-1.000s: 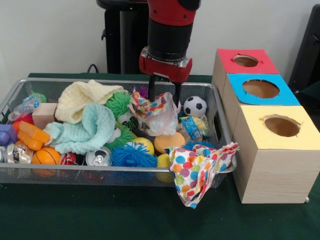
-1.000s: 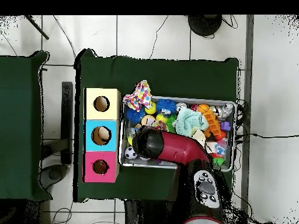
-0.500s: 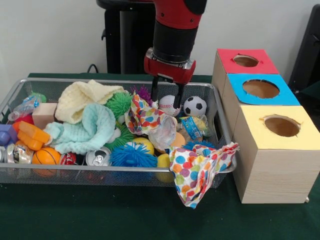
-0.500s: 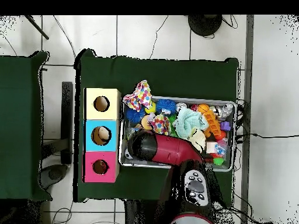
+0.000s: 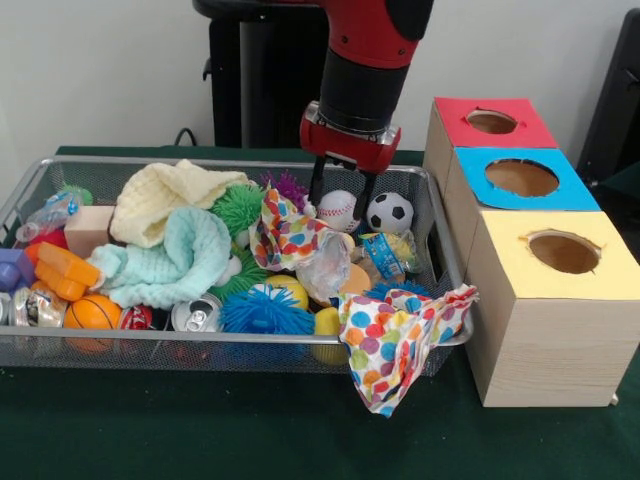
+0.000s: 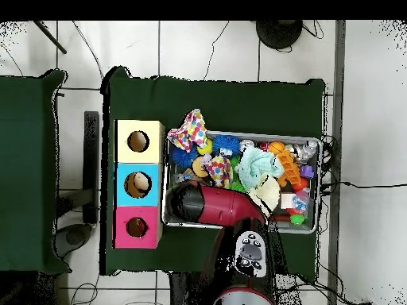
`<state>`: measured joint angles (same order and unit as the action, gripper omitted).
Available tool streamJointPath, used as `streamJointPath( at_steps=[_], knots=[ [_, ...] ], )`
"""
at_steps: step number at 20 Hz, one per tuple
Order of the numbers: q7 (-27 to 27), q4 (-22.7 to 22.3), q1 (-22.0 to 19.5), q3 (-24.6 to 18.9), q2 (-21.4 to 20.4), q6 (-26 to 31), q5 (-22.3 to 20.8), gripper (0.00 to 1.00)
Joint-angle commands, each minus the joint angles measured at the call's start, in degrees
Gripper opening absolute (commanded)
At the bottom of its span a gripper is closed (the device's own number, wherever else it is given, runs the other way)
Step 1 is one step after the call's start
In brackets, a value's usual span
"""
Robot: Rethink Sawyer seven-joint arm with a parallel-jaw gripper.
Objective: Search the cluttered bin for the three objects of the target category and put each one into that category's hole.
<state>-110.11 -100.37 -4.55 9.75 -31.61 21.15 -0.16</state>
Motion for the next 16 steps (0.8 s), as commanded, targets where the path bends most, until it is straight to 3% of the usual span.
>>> streamJointPath(
  at_steps=[1,6,12,16],
  knots=[
    [-9.98,3.11,-2.27,-2.40,1.33,-1.59,3.26,1.00],
    [-9.17,1.18,-2.67,-3.24,-0.07,-0.57,3.17,1.00],
    [-10.61,2.37,-3.14,-3.65,6.87,-8.62,2.34,1.00],
    [-10.73,1.85,-3.06,-3.84,8.02,-10.31,2.50,1.00]
  ],
)
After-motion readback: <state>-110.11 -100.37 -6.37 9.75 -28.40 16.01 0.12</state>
